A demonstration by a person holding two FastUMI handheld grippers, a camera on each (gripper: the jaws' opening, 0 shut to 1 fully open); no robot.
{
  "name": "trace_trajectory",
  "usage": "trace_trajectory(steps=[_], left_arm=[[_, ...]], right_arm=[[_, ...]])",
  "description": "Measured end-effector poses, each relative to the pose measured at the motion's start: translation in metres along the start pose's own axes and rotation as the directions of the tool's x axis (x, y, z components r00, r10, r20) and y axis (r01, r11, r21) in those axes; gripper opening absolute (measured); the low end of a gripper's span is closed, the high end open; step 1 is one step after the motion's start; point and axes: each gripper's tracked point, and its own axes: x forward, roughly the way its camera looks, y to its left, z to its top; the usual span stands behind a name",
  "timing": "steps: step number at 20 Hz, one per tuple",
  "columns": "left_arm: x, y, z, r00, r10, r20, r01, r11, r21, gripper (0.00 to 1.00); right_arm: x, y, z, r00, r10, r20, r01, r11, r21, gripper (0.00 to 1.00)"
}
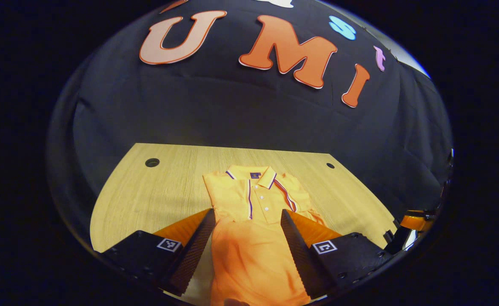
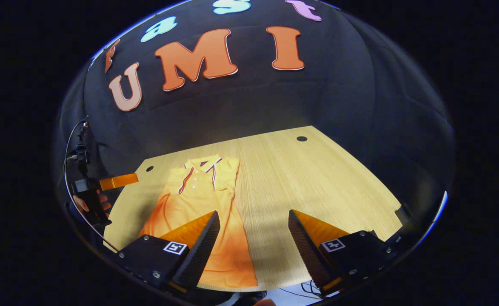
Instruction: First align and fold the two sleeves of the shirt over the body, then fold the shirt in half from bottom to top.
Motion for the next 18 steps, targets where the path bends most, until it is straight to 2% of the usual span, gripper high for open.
trace_trajectory(steps=[3,8,13,18], left_arm=[[-0.03,-0.005,-0.017,0.999,0.039,0.017,-0.04,0.999,0.03,0.97],[-0.065,-0.006,-0.055,0.995,0.09,-0.04,-0.089,0.996,0.022,0.99],[-0.09,0.002,-0.111,0.984,0.138,-0.115,-0.133,0.99,0.048,0.99],[-0.104,0.011,-0.171,0.966,0.173,-0.194,-0.152,0.981,0.12,0.99]], right_arm=[[-0.004,-0.005,-0.022,0.999,0.029,-0.036,-0.03,0.999,-0.024,0.99],[-0.007,-0.008,-0.052,0.995,0.067,-0.079,-0.07,0.997,-0.037,0.99],[-0.002,0.001,-0.092,0.985,0.092,-0.146,-0.102,0.993,-0.065,0.99],[0.005,0.012,-0.131,0.969,0.111,-0.222,-0.132,0.988,-0.082,0.99]])
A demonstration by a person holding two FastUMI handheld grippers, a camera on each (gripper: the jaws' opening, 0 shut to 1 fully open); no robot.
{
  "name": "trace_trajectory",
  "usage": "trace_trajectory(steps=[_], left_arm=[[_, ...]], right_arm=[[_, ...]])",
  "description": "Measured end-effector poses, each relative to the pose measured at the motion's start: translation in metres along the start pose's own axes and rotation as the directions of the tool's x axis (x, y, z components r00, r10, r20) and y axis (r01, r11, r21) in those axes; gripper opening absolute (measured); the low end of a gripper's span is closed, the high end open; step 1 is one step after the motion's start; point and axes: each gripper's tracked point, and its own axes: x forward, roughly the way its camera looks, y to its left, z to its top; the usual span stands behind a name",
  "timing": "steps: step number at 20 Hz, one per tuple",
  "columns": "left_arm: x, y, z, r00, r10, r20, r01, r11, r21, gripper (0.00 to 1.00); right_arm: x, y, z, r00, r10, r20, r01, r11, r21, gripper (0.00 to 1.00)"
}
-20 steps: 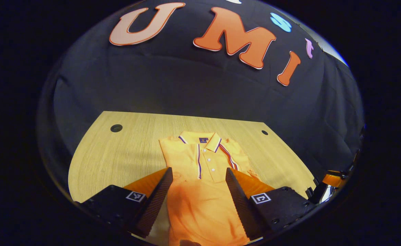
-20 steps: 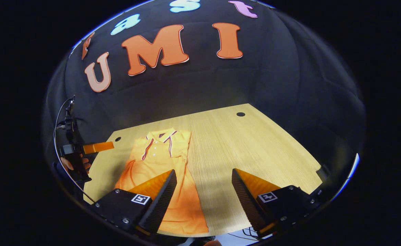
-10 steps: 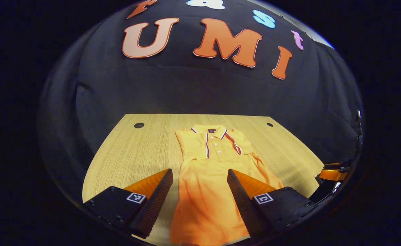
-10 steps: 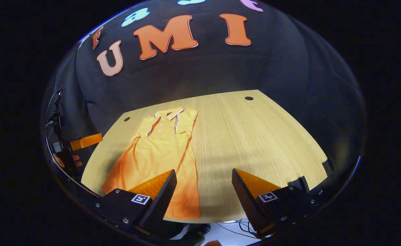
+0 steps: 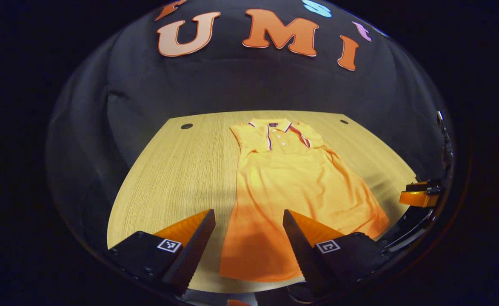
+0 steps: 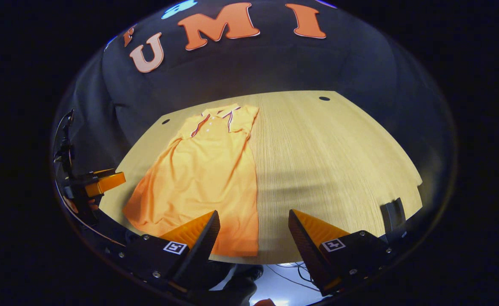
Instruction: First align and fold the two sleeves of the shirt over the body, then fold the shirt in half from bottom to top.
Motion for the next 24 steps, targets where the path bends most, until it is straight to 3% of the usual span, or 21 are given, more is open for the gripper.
trace_trajectory(steps=[3,14,20,21,24], left_arm=[[0.004,0.002,-0.029,0.999,0.005,-0.05,-0.004,1.0,0.018,0.99],[0.02,0.012,-0.082,0.992,0.026,-0.127,-0.015,0.997,0.08,0.98],[0.023,0.01,-0.087,0.998,-0.011,-0.061,0.01,1.0,-0.01,0.98],[0.023,0.01,-0.087,0.999,-0.009,-0.044,0.009,1.0,-0.006,0.99],[0.028,0.004,-0.085,1.0,-0.013,-0.023,0.012,1.0,-0.024,0.99]], right_arm=[[0.008,0.01,-0.018,0.999,0.021,-0.032,-0.021,1.0,-0.022,0.99],[0.03,0.018,-0.061,0.991,-0.012,-0.132,0.003,0.998,-0.063,0.99],[0.035,0.013,-0.062,0.995,-0.06,-0.078,0.049,0.99,-0.132,0.98],[0.036,0.014,-0.062,0.996,-0.062,-0.063,0.053,0.989,-0.137,0.91],[0.038,0.01,-0.064,0.992,-0.101,-0.079,0.094,0.991,-0.091,0.84]])
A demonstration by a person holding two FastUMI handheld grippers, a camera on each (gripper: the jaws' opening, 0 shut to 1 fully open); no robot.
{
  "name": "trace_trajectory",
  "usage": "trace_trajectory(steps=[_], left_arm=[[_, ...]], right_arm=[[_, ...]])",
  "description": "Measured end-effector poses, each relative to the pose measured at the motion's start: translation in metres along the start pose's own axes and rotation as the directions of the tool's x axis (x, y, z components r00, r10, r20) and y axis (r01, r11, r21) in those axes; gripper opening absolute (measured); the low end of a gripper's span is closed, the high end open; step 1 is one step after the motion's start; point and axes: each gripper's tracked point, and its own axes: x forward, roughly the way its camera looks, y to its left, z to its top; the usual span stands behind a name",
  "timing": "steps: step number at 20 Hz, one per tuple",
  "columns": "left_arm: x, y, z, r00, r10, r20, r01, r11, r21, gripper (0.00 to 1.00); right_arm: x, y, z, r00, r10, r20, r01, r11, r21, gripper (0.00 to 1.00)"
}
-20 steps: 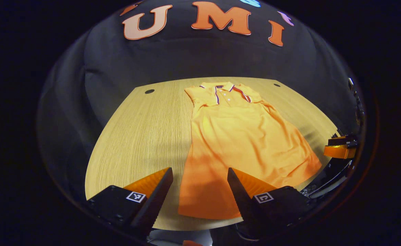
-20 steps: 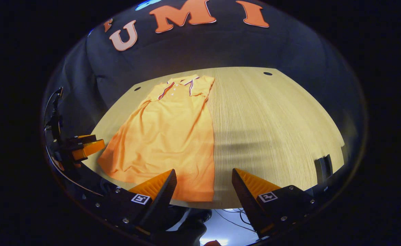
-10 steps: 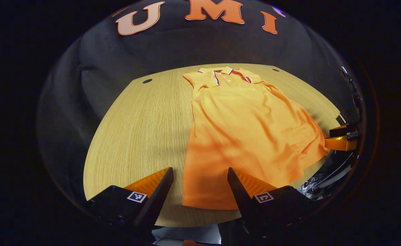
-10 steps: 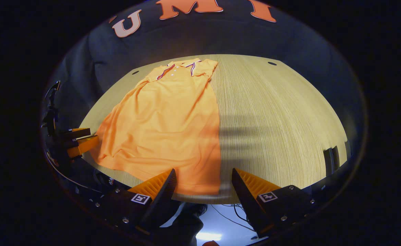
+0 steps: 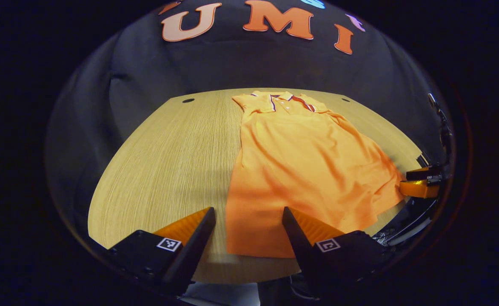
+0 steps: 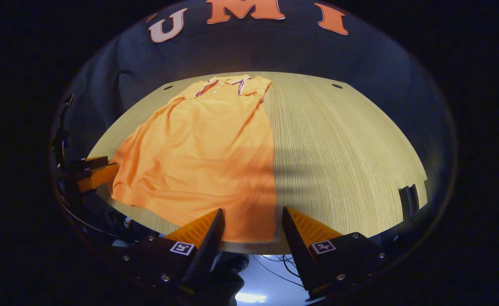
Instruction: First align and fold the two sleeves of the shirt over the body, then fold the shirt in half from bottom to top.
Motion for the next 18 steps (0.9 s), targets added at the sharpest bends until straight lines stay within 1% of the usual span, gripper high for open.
trace_trajectory(steps=[1,2,3,4,5,6,7,8,9,10,12,15,18], left_arm=[[0.001,-0.011,-0.001,1.0,-0.002,0.004,0.002,1.0,0.012,0.88],[-0.002,-0.023,-0.001,1.0,-0.022,0.011,0.022,0.999,0.026,0.79],[-0.001,-0.029,-0.002,1.0,-0.026,0.01,0.026,0.999,0.036,0.58],[-0.001,-0.037,0.0,0.999,-0.03,0.013,0.029,0.999,0.035,0.43],[0.001,-0.036,-0.002,1.0,0.0,0.001,0.0,1.0,0.017,0.2],[0.0,-0.038,0.001,1.0,0.008,-0.012,-0.008,1.0,0.001,0.07],[0.002,-0.043,0.001,0.999,-0.011,-0.031,0.01,0.999,-0.035,0.08],[-0.003,-0.046,-0.003,0.999,-0.023,-0.044,0.02,0.997,-0.071,0.09],[0.003,-0.047,0.001,0.997,-0.04,-0.06,0.035,0.996,-0.086,0.01],[0.005,-0.046,0.001,0.997,-0.051,-0.066,0.046,0.996,-0.077,0.02],[0.003,-0.044,0.003,0.995,-0.046,-0.09,0.039,0.996,-0.075,0.01],[-0.004,-0.05,0.025,0.997,-0.054,-0.051,0.049,0.994,-0.094,0.01],[-0.011,-0.052,0.049,0.998,-0.064,-0.01,0.063,0.993,-0.1,0.01]], right_arm=[[-0.002,-0.005,0.002,1.0,-0.022,0.002,0.022,0.999,0.033,0.67],[-0.003,-0.007,0.0,0.999,-0.042,0.004,0.042,0.998,0.056,0.58],[-0.002,-0.004,0.002,0.999,-0.044,0.001,0.044,0.997,0.067,0.37],[-0.001,-0.003,0.001,0.999,-0.049,-0.008,0.05,0.996,0.068,0.33],[-0.002,-0.001,0.001,0.999,-0.042,-0.022,0.043,0.997,0.062,0.22],[-0.001,0.003,0.0,0.999,-0.026,-0.043,0.029,0.997,0.068,0.22],[0.001,0.001,0.001,0.999,-0.021,-0.045,0.024,0.997,0.069,0.21],[0.003,0.003,0.005,0.999,-0.012,-0.043,0.016,0.993,0.114,0.21],[0.0,0.005,0.003,0.998,-0.003,-0.056,0.009,0.993,0.119,0.03],[0.0,0.004,0.005,0.998,0.004,-0.056,0.003,0.992,0.126,0.03],[-0.001,0.004,0.007,0.998,0.019,-0.056,-0.012,0.993,0.119,0.03],[-0.007,0.013,0.027,0.996,0.084,-0.009,-0.082,0.981,0.175,0.03],[-0.013,0.018,0.05,0.987,0.156,0.035,-0.16,0.963,0.216,0.03]])
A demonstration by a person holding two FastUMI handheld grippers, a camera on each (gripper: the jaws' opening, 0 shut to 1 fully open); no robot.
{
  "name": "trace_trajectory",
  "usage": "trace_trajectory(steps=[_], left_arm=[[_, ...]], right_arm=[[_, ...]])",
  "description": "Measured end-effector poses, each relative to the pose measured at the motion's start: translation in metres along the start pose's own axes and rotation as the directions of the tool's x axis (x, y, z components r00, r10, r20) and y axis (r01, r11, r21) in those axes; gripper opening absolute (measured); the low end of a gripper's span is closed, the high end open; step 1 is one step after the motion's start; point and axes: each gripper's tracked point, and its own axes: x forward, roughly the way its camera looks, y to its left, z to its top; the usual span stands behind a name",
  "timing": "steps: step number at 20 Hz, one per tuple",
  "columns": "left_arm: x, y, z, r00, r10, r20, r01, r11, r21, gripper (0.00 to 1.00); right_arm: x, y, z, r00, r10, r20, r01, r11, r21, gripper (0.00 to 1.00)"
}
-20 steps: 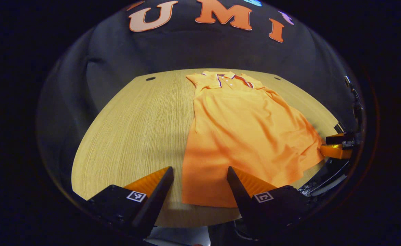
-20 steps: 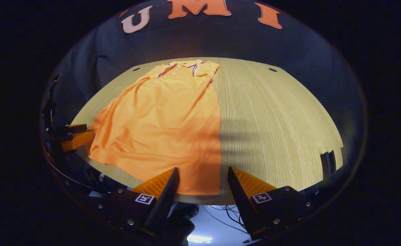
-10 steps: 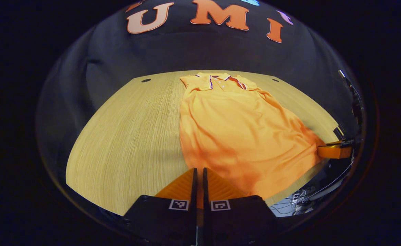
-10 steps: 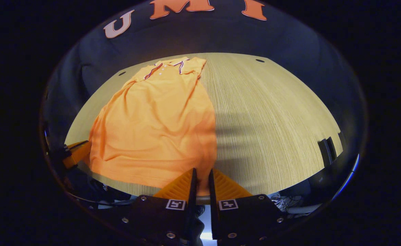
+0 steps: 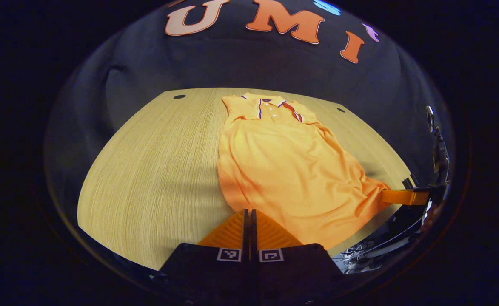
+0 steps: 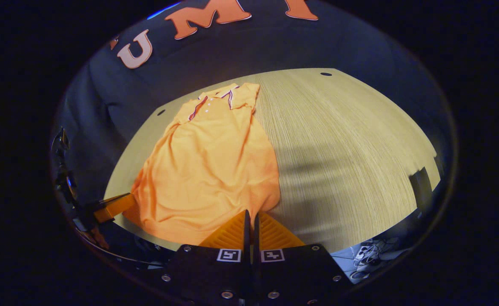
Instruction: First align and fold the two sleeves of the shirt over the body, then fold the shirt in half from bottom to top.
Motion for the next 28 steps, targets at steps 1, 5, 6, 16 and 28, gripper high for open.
trace_trajectory(steps=[1,5,6,16,28], left_arm=[[-0.003,-0.001,0.008,1.0,-0.006,0.015,0.006,1.0,-0.007,0.01],[-0.017,0.005,0.034,0.998,0.011,0.064,-0.008,0.999,-0.048,0.01],[-0.021,0.006,0.043,0.997,0.016,0.081,-0.011,0.998,-0.056,0.01],[-0.017,0.007,0.129,0.984,-0.029,0.176,0.036,0.999,-0.034,0.01],[0.055,0.034,0.246,0.971,-0.061,0.231,0.069,0.997,-0.027,0.01]], right_arm=[[-0.001,0.002,0.005,1.0,0.019,0.009,-0.019,1.0,0.01,0.03],[-0.008,0.006,0.025,0.996,0.081,0.035,-0.081,0.997,0.011,0.03],[-0.01,0.008,0.03,0.994,0.097,0.039,-0.098,0.995,0.011,0.03],[-0.014,0.032,0.107,0.976,0.172,0.132,-0.177,0.984,0.022,0.02],[0.034,0.043,0.21,0.972,0.129,0.195,-0.138,0.99,0.038,0.02]])
